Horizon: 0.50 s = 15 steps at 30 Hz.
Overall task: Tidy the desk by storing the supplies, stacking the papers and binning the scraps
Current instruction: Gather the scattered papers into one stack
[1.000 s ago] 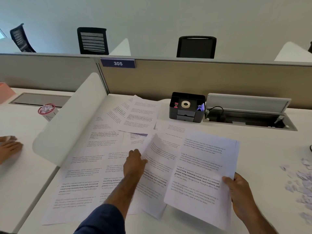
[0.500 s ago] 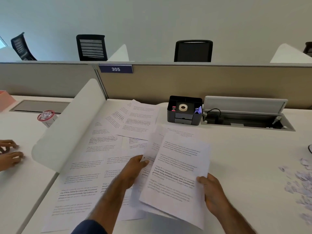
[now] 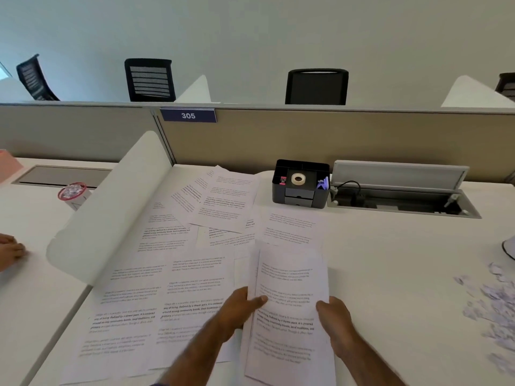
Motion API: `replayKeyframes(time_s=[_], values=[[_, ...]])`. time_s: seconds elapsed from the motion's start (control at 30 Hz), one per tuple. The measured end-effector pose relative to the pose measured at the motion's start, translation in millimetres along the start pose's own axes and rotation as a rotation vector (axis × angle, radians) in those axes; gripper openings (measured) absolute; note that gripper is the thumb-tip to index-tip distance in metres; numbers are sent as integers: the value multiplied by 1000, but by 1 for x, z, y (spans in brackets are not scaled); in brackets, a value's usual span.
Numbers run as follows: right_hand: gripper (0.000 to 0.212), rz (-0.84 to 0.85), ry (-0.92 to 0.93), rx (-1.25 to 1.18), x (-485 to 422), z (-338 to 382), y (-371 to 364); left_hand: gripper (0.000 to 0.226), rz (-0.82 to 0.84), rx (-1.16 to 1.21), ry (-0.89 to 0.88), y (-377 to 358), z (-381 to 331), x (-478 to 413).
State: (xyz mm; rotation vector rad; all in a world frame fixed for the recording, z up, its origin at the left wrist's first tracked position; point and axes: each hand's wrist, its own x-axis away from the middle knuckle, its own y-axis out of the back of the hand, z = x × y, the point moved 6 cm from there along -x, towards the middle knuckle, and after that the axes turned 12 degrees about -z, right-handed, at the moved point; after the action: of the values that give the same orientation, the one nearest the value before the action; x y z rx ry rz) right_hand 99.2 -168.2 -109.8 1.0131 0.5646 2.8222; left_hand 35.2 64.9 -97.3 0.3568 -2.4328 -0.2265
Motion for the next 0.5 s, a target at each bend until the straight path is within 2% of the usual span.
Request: replayKeyframes(time_s=[0.17,0.27,0.37,0.43,0.5], values=[[13,-23,69,-26,4,8,12,31,-45,-81,-88,-6,-14,2],[9,-5,105,-213,1,18,30,27,-10,48,-140,2,-33,10],[31,215,20,-527,5,30,38,35,51,210,-219,9,-59,25],[42,361,60,-577,12,44,40,49,82,281,-271,11,-76,36],[42,395,139,-559,17,59,44,57,87,299,-309,11,-90,45]])
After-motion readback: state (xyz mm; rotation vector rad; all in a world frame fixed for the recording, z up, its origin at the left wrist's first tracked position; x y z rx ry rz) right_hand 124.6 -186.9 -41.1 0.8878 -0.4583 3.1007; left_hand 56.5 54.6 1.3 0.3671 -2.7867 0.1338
